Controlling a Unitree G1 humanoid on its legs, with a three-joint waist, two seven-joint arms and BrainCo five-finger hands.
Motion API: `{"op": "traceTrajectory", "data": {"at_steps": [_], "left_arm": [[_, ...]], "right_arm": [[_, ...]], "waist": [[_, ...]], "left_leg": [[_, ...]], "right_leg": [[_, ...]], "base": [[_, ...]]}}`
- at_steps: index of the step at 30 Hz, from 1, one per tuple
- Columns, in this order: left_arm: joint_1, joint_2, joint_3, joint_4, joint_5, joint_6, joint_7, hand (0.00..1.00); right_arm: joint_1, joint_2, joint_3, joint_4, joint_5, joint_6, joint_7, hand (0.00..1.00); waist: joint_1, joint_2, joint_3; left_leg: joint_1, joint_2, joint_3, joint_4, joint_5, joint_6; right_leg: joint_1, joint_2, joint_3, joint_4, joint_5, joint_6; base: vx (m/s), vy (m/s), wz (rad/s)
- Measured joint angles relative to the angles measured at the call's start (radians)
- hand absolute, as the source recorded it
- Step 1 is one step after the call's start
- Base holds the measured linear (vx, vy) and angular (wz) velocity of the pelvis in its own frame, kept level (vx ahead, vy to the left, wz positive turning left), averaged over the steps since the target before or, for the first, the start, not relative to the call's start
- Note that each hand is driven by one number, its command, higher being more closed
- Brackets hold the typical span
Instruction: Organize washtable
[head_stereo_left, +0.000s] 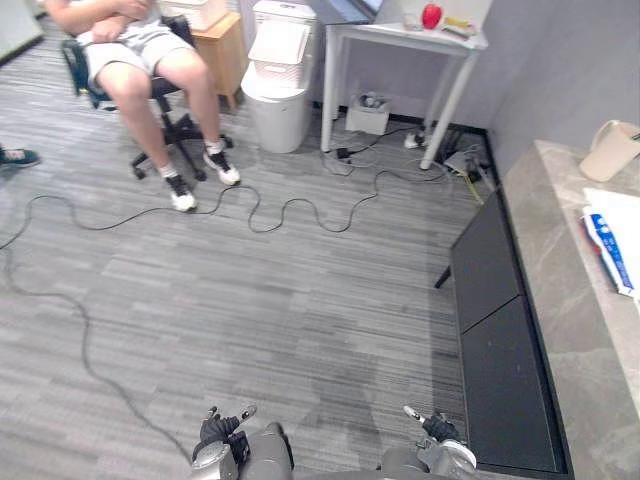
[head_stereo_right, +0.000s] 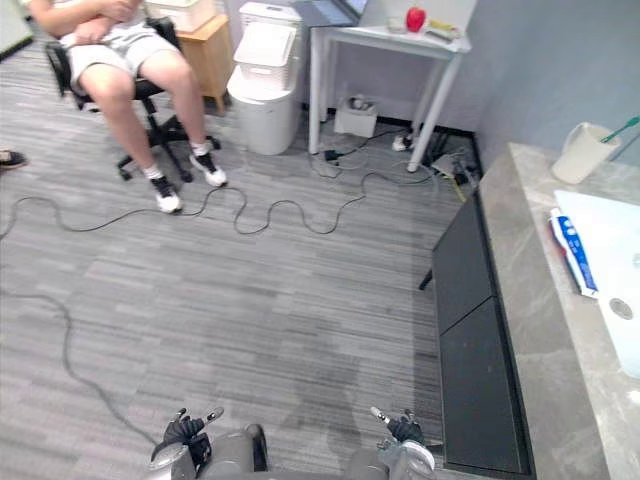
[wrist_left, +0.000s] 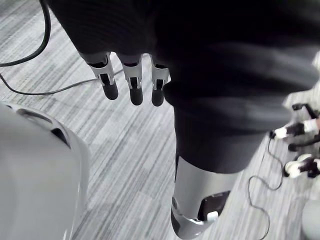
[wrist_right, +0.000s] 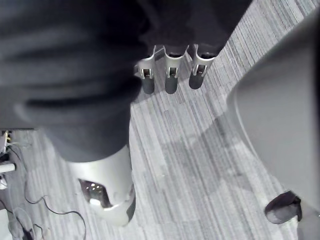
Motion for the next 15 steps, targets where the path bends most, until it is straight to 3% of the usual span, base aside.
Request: {"op": "traceTrajectory", "data": {"at_steps": [3, 5, 6, 8, 9, 11, 12, 13, 15], "left_arm": [[0.001, -0.011, -0.011, 0.007, 0.009, 0.008, -0.019, 0.0], [-0.007, -0.018, -0.044, 0.024, 0.012, 0.016, -0.022, 0.0], [-0.005, -0.024, -0.057, 0.027, 0.016, 0.017, -0.037, 0.0], [0.004, -0.024, -0.054, 0.026, 0.035, 0.016, -0.046, 0.0], [0.004, -0.042, -0.057, 0.032, 0.04, 0.017, -0.05, 0.0], [0.001, -0.058, -0.056, 0.018, 0.046, 0.015, -0.061, 0.0], [0.004, -0.081, -0.045, -0.005, 0.046, 0.013, -0.063, 0.0], [0.006, -0.092, -0.031, -0.019, 0.046, 0.013, -0.062, 0.0], [0.005, -0.091, -0.029, -0.024, 0.044, 0.013, -0.062, 0.0]], "right_arm": [[-0.002, -0.01, -0.019, 0.0, -0.001, -0.002, 0.017, 0.0], [-0.002, -0.021, -0.046, -0.001, -0.009, -0.003, 0.02, 0.0], [0.007, -0.023, -0.047, 0.001, -0.02, 0.001, 0.02, 0.0], [0.037, -0.006, -0.061, -0.004, -0.014, -0.002, 0.024, 0.0], [0.028, -0.017, -0.072, -0.004, -0.011, -0.001, 0.034, 0.0], [0.036, -0.03, -0.043, -0.003, -0.021, 0.001, 0.04, 0.0], [0.035, -0.043, -0.04, -0.005, -0.02, 0.004, 0.039, 0.0], [0.025, -0.059, -0.03, 0.002, -0.02, 0.012, 0.039, 0.0], [0.015, -0.064, 0.0, 0.008, -0.018, 0.015, 0.037, 0.0]], "waist": [[-0.016, 0.016, -0.008], [-0.021, 0.045, -0.007], [-0.03, 0.051, -0.008], [-0.043, 0.03, -0.021], [-0.044, 0.062, -0.03], [-0.048, 0.078, -0.034], [-0.039, 0.107, -0.031], [-0.035, 0.115, -0.024], [-0.032, 0.11, -0.017]], "left_leg": [[0.076, -0.025, 0.086, -0.075, -0.002, -0.007], [0.122, -0.021, 0.123, -0.111, -0.01, -0.022], [0.15, -0.019, 0.136, -0.117, -0.02, -0.039], [0.208, -0.036, 0.142, -0.097, -0.05, -0.093], [0.225, 0.016, 0.144, -0.018, -0.075, -0.132], [0.126, 0.098, 0.11, 0.302, -0.069, -0.136], [0.035, 0.168, 0.065, 0.541, -0.042, -0.134], [-0.028, 0.211, 0.027, 0.701, -0.045, -0.134], [-0.09, 0.223, 0.002, 0.778, -0.055, -0.126]], "right_leg": [[-0.069, 0.026, -0.181, -0.176, -0.001, -0.02], [-0.1, 0.076, -0.257, -0.276, 0.032, -0.07], [-0.104, 0.107, -0.264, -0.337, 0.067, -0.104], [-0.065, 0.112, -0.252, -0.419, 0.173, -0.169], [-0.035, 0.143, -0.251, -0.39, 0.137, -0.188], [0.022, 0.167, -0.24, -0.413, 0.088, -0.181], [0.065, 0.205, -0.217, -0.438, 0.068, -0.192], [0.103, 0.236, -0.182, -0.454, 0.052, -0.201], [0.164, 0.26, -0.105, -0.481, 0.037, -0.202]], "base": [[0.3, 0.084, -0.64], [0.39, 0.047, -0.53], [0.45, -0.014, -0.23], [0.51, -0.082, -0.15], [0.54, -0.162, -0.16], [0.54, -0.193, -0.25], [0.51, -0.158, -0.7], [0.48, -0.121, -0.88], [0.38, -0.051, -1.23]]}}
